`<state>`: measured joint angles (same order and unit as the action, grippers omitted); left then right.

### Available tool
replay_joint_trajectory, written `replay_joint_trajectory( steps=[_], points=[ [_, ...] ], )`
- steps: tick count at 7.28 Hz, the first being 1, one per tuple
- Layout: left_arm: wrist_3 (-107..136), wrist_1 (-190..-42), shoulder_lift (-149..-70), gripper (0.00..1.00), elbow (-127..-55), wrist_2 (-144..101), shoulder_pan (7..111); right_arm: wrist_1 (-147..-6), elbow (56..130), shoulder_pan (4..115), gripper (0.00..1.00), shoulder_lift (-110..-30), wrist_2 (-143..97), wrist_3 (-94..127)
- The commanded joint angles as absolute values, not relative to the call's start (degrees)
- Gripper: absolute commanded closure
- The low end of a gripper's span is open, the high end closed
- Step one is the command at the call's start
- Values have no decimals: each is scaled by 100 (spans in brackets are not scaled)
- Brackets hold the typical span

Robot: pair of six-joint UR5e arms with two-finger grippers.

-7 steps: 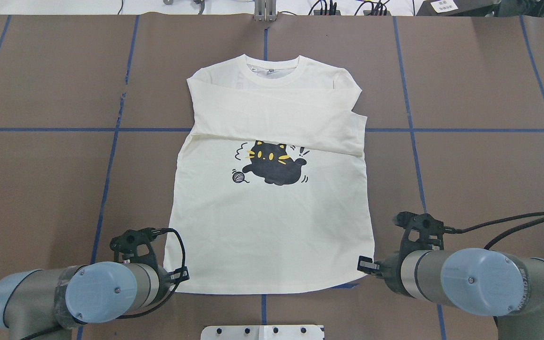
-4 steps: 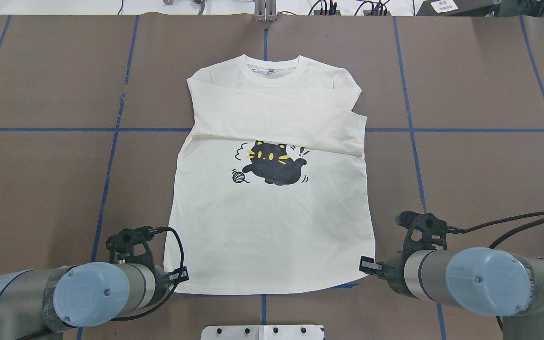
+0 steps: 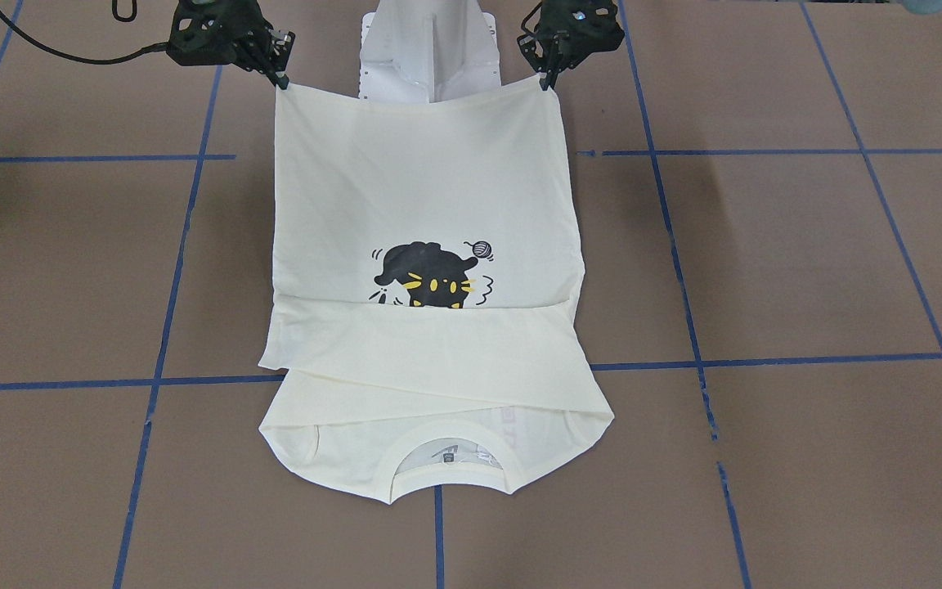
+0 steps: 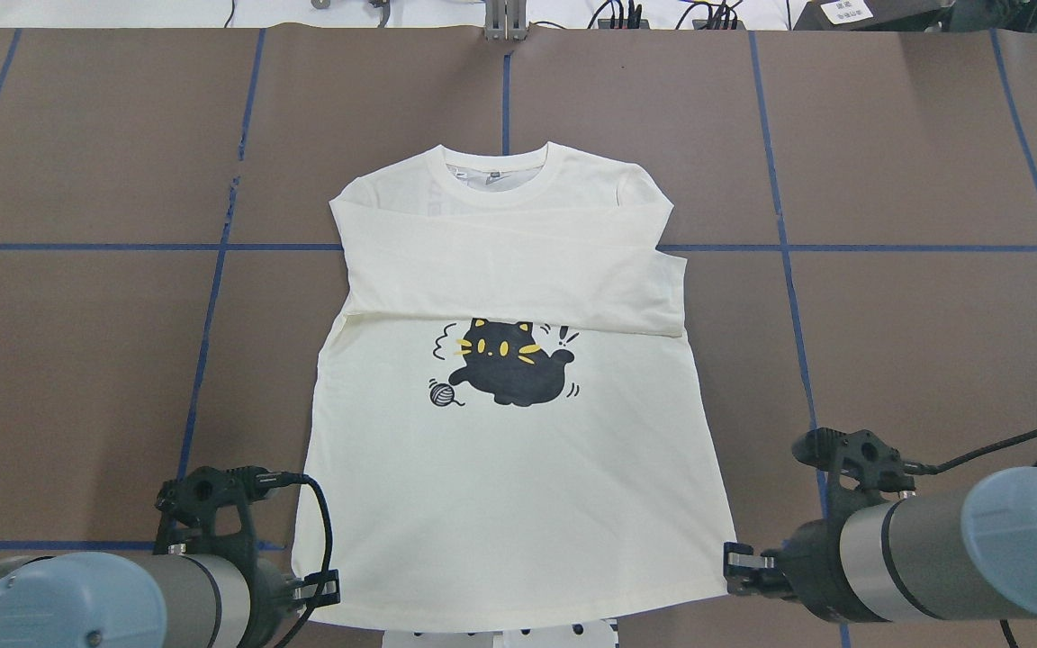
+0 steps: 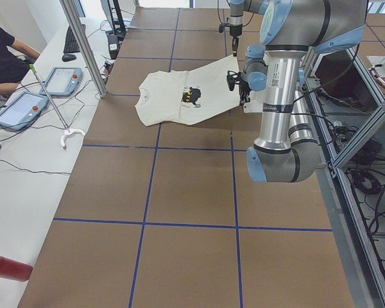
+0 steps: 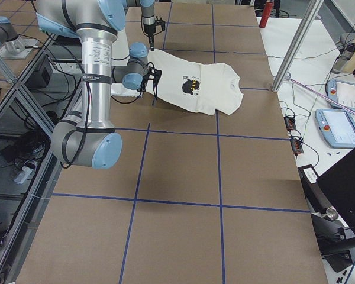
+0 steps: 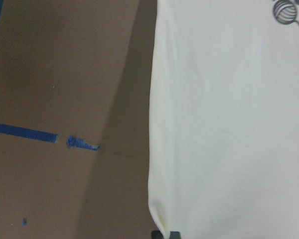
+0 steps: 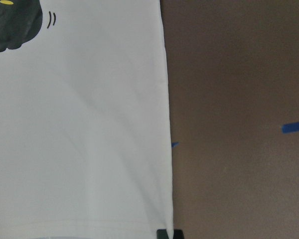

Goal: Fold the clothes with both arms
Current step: 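Lift the hem with both grippers and fold it up toward the collar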

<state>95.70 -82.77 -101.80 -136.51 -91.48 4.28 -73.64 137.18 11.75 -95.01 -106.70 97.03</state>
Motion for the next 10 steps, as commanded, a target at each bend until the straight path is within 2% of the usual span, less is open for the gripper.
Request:
replay_joint_trajectory(
  steps=[1, 4, 7, 10],
  points=[
    [9378, -8033, -10204, 100, -13975, -9333, 229, -7365, 14036, 1108, 100, -9729, -11380, 9694],
    [9325, -8042, -10580, 100, -13800, -9430, 385, -7348, 13669, 1588, 100, -9459, -11382, 9021],
    [8099, -8068, -10722, 100, -13502, -10017, 1798, -7348, 13264, 2677, 100, -9053, -11478, 8485],
    [7831, -8103, -10731, 100, -13088, -10037, 2416, -7356, 12290, 3742, 100, -8414, -12023, 8024]
  ],
)
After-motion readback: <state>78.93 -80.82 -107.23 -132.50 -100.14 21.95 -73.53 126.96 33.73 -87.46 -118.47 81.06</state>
